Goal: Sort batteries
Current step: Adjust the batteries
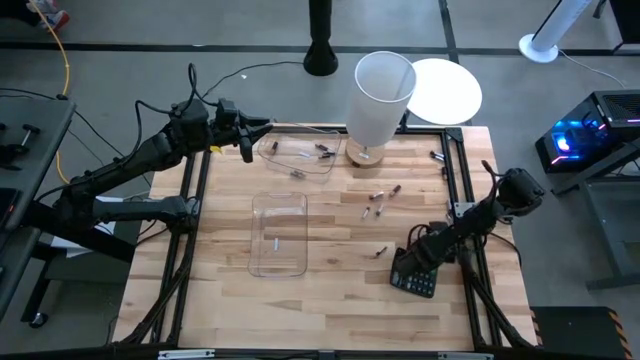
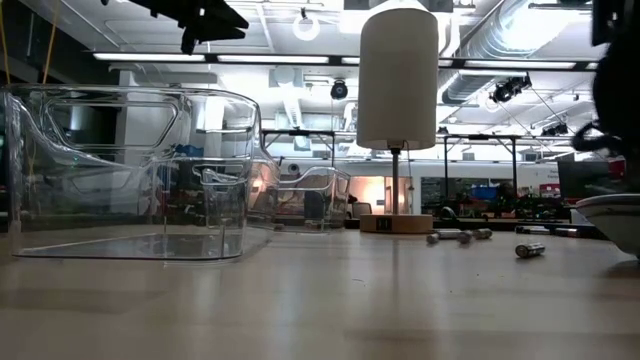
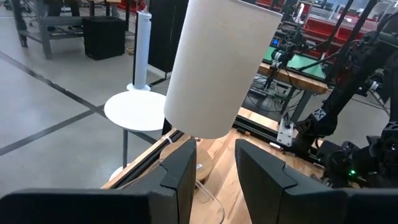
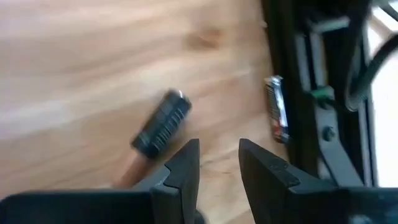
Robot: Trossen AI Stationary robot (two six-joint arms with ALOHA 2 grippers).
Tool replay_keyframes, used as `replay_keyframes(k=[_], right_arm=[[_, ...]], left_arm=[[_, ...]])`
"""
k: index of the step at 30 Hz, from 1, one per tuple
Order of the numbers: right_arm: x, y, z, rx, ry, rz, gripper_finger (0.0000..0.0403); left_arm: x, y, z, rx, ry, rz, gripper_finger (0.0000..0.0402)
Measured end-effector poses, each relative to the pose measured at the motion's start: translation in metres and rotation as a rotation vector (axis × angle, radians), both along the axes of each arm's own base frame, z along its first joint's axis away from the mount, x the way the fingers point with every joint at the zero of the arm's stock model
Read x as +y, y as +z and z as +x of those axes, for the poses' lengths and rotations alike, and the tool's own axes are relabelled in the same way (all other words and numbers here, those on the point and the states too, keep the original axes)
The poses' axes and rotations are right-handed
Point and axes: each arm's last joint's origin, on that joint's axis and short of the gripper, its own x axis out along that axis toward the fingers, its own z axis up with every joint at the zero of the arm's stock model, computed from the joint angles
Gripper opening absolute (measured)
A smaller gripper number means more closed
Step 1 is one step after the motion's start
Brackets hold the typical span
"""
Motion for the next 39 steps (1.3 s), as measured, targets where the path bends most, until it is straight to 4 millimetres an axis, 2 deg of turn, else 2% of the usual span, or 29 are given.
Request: replay_keyframes(k=[5, 12, 16, 18, 21, 26, 29, 33, 39], right_arm=[[-0.004, 0.008, 0.013, -0.045, 0.030, -0.013, 0.0108], [-0.011, 0.055, 0.029, 0.007, 0.051, -0.163, 0.0108], [-0.023, 0.069, 0.027, 0.032, 0.084, -0.096, 0.0108], [-0.028, 0.065, 0.024, 0.018, 0.104, -0.019, 0.0108], [-0.033, 0.048, 0.017, -0.015, 0.120, 0.109, 0.0108], [-0.032, 0.026, 0.000, 0.029, 0.145, 0.200, 0.0104], [-0.033, 0.022, -0.008, 0.079, 0.202, 0.213, 0.0079], [-0.028, 0.021, -0.009, 0.070, 0.279, 0.255, 0.0015], [-0.021, 0.019, -0.012, 0.092, 0.341, 0.312, 0.0002]], left_arm=[[0.000, 0.000, 0.000, -0.005, 0.002, -0.012, 0.0106], [0.000, 0.000, 0.000, -0.011, 0.003, -0.023, 0.0106], [0.000, 0.000, 0.000, -0.009, 0.002, -0.014, 0.0106], [0.000, 0.000, 0.000, -0.005, 0.001, -0.007, 0.0106], [0.000, 0.000, 0.000, -0.004, 0.000, -0.006, 0.0106], [0.000, 0.000, 0.000, -0.004, 0.000, -0.006, 0.0106], [0.000, 0.000, 0.000, -0.004, 0.000, -0.006, 0.0106], [0.000, 0.000, 0.000, -0.007, 0.001, -0.005, 0.0106], [0.000, 0.001, 0.000, -0.002, 0.002, 0.012, 0.0106]])
